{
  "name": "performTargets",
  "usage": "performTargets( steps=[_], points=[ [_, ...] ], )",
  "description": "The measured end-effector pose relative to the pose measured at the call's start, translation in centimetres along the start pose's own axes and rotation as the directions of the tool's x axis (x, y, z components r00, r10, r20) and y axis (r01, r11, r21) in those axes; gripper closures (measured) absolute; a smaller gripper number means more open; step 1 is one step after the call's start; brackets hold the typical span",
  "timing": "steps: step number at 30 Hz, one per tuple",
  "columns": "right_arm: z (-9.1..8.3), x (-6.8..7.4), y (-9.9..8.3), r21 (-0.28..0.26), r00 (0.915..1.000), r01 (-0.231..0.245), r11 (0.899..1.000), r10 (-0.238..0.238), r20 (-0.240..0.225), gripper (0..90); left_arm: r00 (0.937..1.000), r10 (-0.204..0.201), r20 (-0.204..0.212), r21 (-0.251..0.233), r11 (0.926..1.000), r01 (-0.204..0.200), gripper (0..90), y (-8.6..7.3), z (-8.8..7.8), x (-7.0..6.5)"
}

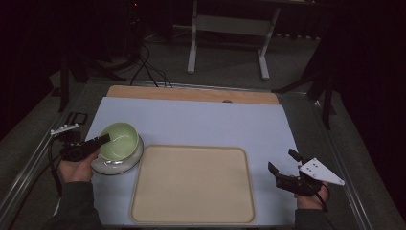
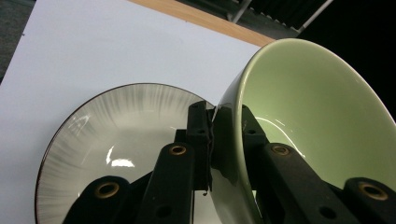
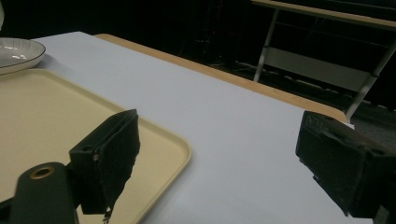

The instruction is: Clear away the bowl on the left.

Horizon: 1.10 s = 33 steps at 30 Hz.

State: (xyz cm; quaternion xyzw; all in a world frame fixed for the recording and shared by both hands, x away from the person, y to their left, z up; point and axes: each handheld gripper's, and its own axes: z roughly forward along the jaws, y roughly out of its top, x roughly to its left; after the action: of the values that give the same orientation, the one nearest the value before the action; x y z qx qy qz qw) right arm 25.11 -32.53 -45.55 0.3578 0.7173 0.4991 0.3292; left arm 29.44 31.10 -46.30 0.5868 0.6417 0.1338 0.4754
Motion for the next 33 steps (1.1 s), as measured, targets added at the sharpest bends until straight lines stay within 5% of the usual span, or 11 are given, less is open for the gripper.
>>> performTargets(
  steps=[33],
  points=[
    [0.0, 0.0, 0.0, 0.000, 1.0000, 0.002, 1.000, -0.002, 0.004, 13.3, 0.9918, 0.079, 0.101, -0.006, 0.9969, -0.079, 81.2, 0.3, 0.5, -4.6]
  ],
)
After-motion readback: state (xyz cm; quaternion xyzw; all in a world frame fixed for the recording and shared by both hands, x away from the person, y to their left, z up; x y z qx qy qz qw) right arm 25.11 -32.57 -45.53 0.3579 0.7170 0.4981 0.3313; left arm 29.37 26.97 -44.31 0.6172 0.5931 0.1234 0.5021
